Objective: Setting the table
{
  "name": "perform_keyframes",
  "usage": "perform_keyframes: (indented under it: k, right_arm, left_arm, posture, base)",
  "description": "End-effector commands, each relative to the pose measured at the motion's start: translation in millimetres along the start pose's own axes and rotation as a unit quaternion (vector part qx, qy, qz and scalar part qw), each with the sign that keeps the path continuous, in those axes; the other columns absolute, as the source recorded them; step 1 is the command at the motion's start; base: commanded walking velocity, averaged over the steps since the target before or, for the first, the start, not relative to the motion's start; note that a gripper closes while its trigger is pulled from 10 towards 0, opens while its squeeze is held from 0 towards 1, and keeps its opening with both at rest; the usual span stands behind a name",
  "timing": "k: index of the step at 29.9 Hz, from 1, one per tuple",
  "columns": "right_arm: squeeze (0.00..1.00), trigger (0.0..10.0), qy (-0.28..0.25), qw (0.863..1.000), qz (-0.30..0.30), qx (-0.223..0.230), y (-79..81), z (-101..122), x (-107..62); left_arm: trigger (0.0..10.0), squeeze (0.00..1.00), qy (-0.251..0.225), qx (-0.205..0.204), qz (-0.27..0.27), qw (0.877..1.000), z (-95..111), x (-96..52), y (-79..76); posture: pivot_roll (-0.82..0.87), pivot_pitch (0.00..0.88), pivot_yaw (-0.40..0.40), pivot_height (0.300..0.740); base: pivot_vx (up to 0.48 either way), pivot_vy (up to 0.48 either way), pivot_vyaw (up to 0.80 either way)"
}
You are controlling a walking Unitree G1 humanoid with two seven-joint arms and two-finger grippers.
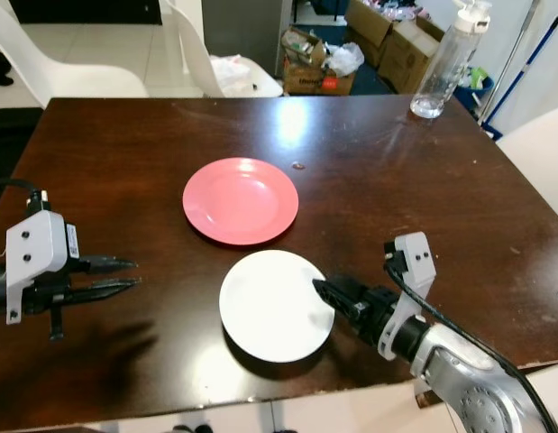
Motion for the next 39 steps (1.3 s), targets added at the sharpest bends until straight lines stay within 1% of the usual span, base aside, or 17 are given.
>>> perform_keyframes:
  k: [1, 2, 5, 6, 7, 8, 9, 10, 13, 14, 16, 17, 18, 24, 29, 33, 39]
  right_arm:
    - [0.0, 10.0, -0.079, 0.993, -0.04, -0.073, 2.0, 34, 1.0]
    - [0.0, 10.0, -0.079, 0.993, -0.04, -0.073, 2.0, 34, 1.0]
    - [0.0, 10.0, -0.184, 0.972, -0.085, -0.115, 12.5, 70, 15.7]
    - [0.0, 10.0, -0.184, 0.972, -0.085, -0.115, 12.5, 70, 15.7]
    - [0.0, 10.0, -0.223, 0.964, -0.087, -0.118, 24.3, 80, 26.1]
    - [0.0, 10.0, -0.223, 0.964, -0.087, -0.118, 24.3, 80, 26.1]
    - [0.0, 10.0, -0.235, 0.962, -0.083, -0.113, 29.1, 83, 30.0]
    - [0.0, 10.0, -0.235, 0.962, -0.083, -0.113, 29.1, 83, 30.0]
    - [0.0, 10.0, -0.252, 0.96, -0.078, -0.099, 35.2, 87, 41.6]
    - [0.0, 10.0, -0.252, 0.96, -0.078, -0.099, 35.2, 87, 41.6]
    - [0.0, 10.0, -0.259, 0.959, -0.084, -0.081, 33.3, 86, 48.0]
    - [0.0, 10.0, -0.259, 0.959, -0.084, -0.081, 33.3, 86, 48.0]
    - [0.0, 10.0, -0.258, 0.96, -0.083, -0.065, 31.2, 81, 53.4]
    - [0.0, 10.0, -0.253, 0.963, -0.089, -0.039, 22.0, 73, 62.6]
    - [0.0, 10.0, -0.237, 0.968, -0.074, -0.032, 22.9, 64, 67.1]
    - [0.0, 10.0, -0.139, 0.987, -0.044, -0.075, 28.9, 22, 75.8]
    - [0.0, 10.0, -0.09, 0.989, -0.069, -0.093, 14.9, -5, 75.4]
  left_arm:
    - [10.0, 0.0, -0.008, -0.017, 0.033, 0.999, -1, 5.6, 6.6]
    - [10.0, 0.0, -0.008, -0.017, 0.033, 0.999, -1, 5.6, 6.6]
    - [10.0, 0.0, -0.031, -0.06, 0.16, 0.985, 0, 14.5, 34.3]
    - [10.0, 0.0, -0.031, -0.06, 0.16, 0.985, 0, 14.5, 34.3]
    - [10.0, 0.0, -0.039, -0.143, 0.262, 0.954, -14, 8.2, 49.5]
    - [10.0, 0.0, -0.039, -0.143, 0.262, 0.954, -14, 8.2, 49.5]
    - [10.0, 0.0, -0.032, -0.18, 0.299, 0.937, -26, 2.3, 51.0]
    - [10.0, 0.0, -0.032, -0.18, 0.299, 0.937, -26, 2.3, 51.0]
    - [10.0, 0.0, 0.008, -0.257, 0.396, 0.881, -67, -22.3, 41.1]
    - [10.0, 0.0, 0.008, -0.257, 0.396, 0.881, -67, -22.3, 41.1]
    - [10.0, 0.0, 0.02, -0.286, 0.456, 0.842, -80, -34.7, 34.4]
    - [10.0, 0.0, 0.02, -0.286, 0.456, 0.842, -80, -34.7, 34.4]
    - [10.0, 0.0, 0.014, -0.278, 0.49, 0.826, -78, -39.4, 31.5]
    - [10.0, 0.0, 0.004, -0.267, 0.532, 0.803, -68, -36.2, 40.3]
    - [10.0, 0.0, 0.012, -0.257, 0.548, 0.796, -64, -34.0, 43.3]
    - [10.0, 0.0, 0.027, -0.229, 0.575, 0.785, -64, -40.1, 39.4]
    - [10.0, 0.0, 0.036, -0.22, 0.595, 0.772, -66, -33.0, 29.7]
  posture:
    - [-0.05, 0.095, 0.075, 0.74]
    - [-0.05, 0.095, 0.075, 0.74]
    - [-0.04, 0.089, 0.083, 0.74]
    - [-0.04, 0.089, 0.083, 0.74]
    - [-0.03, 0.088, 0.084, 0.74]
    - [-0.03, 0.088, 0.084, 0.74]
    - [-0.03, 0.088, 0.084, 0.74]
    - [-0.03, 0.088, 0.084, 0.74]
    - [-0.02, 0.085, 0.073, 0.74]
    - [-0.02, 0.085, 0.073, 0.74]
    - [-0.01, 0.078, 0.05, 0.74]
    - [-0.01, 0.078, 0.05, 0.74]
    - [-0.01, 0.074, 0.037, 0.74]
    - [-0.01, 0.06, 0.021, 0.74]
    - [-0.01, 0.058, 0.022, 0.74]
    - [-0.01, 0.057, 0.016, 0.74]
    - [-0.01, 0.054, -0.003, 0.74]
  base:
    - [0.0, 0.0, 0.0]
    - [0.0, 0.0, 0.0]
    - [0.0, 0.0, 0.0]
    - [0.0, 0.0, 0.0]
    - [0.0, 0.0, 0.0]
    - [0.0, 0.0, 0.0]
    - [0.0, 0.0, 0.0]
    - [0.0, 0.0, 0.0]
    - [0.0, 0.0, 0.0]
    - [0.0, 0.0, 0.0]
    - [0.0, 0.0, 0.0]
    - [0.0, 0.0, 0.0]
    - [0.0, 0.0, 0.0]
    - [0.0, 0.0, 0.0]
    - [0.0, 0.0, 0.0]
    - [0.0, 0.0, 0.0]
    - [0.0, 0.0, 0.0]
Point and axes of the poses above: a point about 5 cm out from each wrist's last joint towards the gripper, its own x axis pointing out of the wrist towards the gripper, its own z axis along the axis of the wrist's last joint, y = z × x, the point moved 5 cm from there along x, pointing out of the wrist towards the gripper, and after that the axes turned 6 degrees about x, right-handed, at the moved point
